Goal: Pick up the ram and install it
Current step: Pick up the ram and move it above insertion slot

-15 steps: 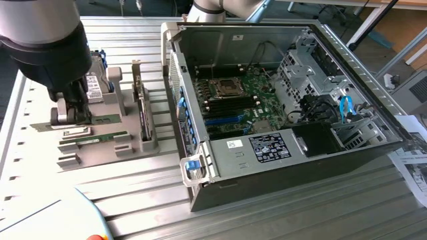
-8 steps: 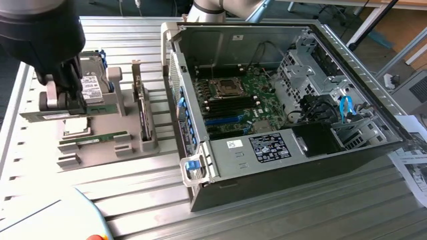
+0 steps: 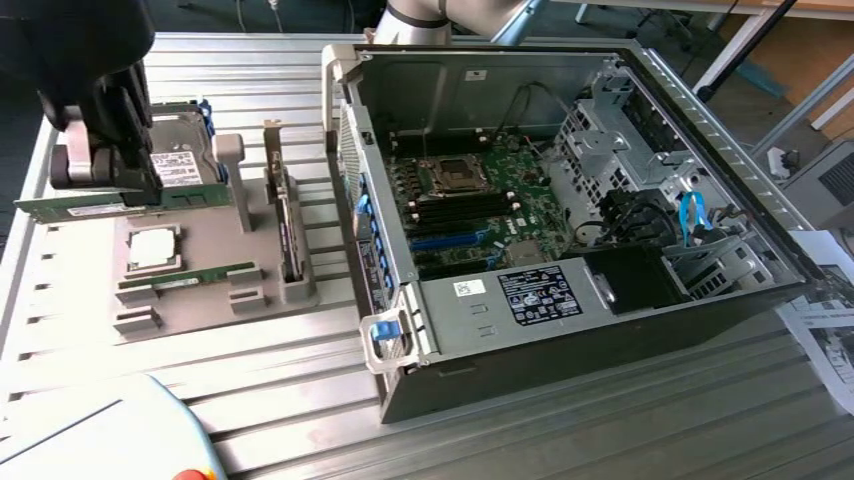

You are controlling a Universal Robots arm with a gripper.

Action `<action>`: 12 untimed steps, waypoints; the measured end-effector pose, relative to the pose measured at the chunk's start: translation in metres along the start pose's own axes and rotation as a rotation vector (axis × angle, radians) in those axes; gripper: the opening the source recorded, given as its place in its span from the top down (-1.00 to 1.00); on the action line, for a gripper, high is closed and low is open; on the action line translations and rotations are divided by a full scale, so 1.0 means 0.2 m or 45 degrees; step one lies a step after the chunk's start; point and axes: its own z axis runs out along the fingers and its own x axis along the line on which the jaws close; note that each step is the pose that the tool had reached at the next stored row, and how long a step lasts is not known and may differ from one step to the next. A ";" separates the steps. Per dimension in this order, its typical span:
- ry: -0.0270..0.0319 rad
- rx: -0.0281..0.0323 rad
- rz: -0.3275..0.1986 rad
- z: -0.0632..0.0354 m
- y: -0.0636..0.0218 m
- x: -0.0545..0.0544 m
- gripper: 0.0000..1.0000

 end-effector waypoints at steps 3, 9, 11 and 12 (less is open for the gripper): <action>-0.0001 0.0001 0.000 -0.016 0.000 0.00 0.73; 0.0001 -0.0044 0.000 -0.018 -0.073 0.00 0.73; 0.0003 -0.0088 0.000 -0.018 -0.116 0.00 0.73; 0.0004 -0.0115 0.000 -0.019 -0.142 0.00 0.73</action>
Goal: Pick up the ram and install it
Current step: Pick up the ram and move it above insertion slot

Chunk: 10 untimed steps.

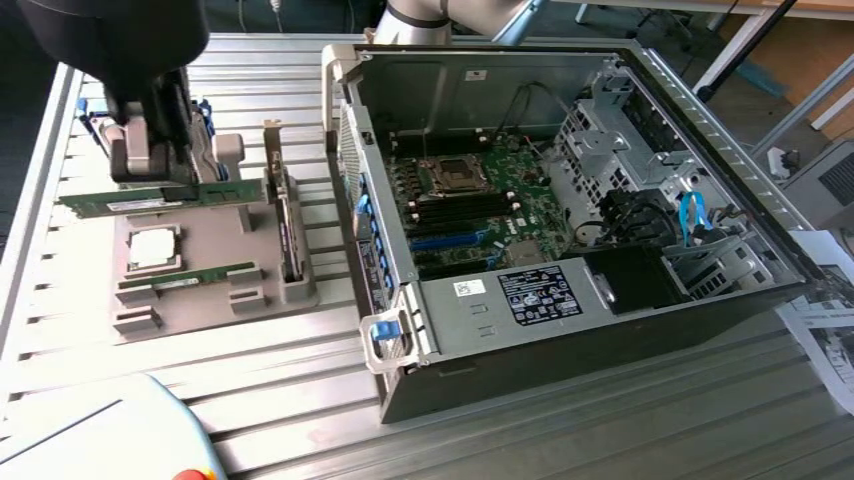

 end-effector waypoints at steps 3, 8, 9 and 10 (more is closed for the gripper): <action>0.0001 -0.0088 0.000 -0.002 -0.090 0.00 0.73; 0.0003 -0.0221 0.001 -0.006 -0.234 -0.01 0.73; 0.0003 -0.0239 0.001 -0.006 -0.253 -0.01 0.73; 0.0004 -0.0265 0.001 -0.007 -0.277 -0.01 0.73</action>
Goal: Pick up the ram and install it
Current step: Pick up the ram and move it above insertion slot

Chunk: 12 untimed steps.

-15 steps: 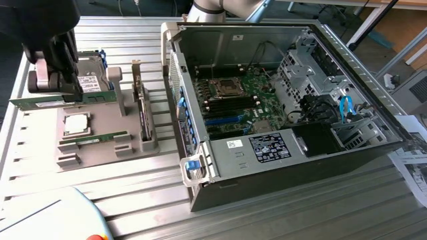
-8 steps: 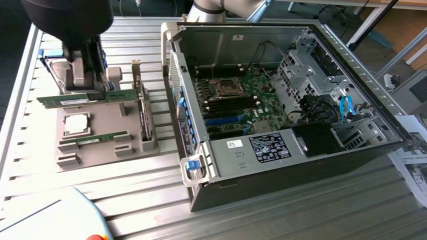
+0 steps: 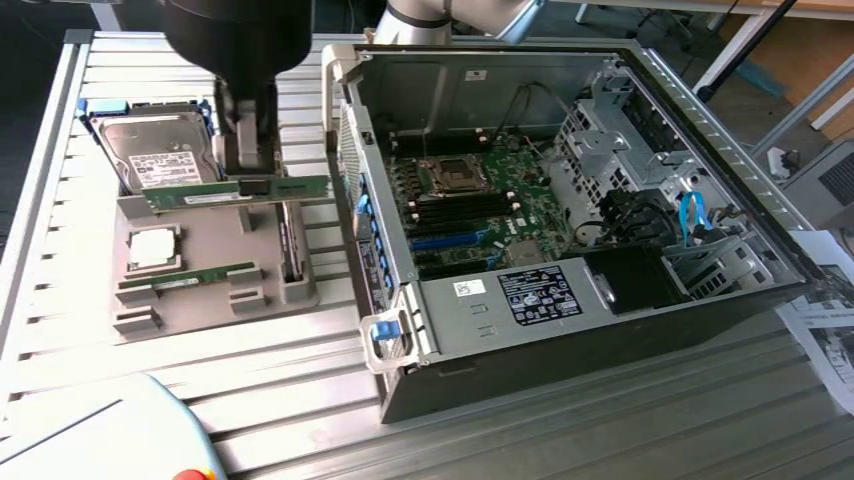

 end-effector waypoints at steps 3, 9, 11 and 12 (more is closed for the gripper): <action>0.0001 -0.0070 0.000 -0.003 -0.068 0.00 0.73; 0.0004 -0.0222 0.001 -0.010 -0.204 0.00 0.73; 0.0006 -0.0280 0.001 -0.012 -0.251 -0.01 0.73; 0.0007 -0.0307 0.001 -0.013 -0.273 -0.01 0.73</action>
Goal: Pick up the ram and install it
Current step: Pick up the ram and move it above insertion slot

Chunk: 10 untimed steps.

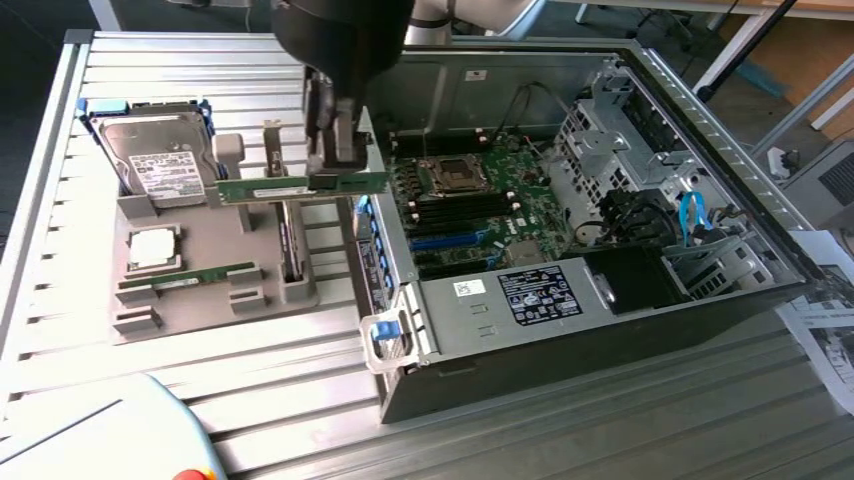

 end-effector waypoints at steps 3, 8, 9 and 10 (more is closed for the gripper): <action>0.0005 -0.0132 0.000 -0.006 -0.116 0.00 0.73; 0.0007 -0.0186 0.001 -0.004 -0.257 -0.01 0.73; 0.0009 -0.0188 0.001 -0.005 -0.281 -0.01 0.73; 0.0009 -0.0188 0.001 -0.008 -0.325 -0.01 0.73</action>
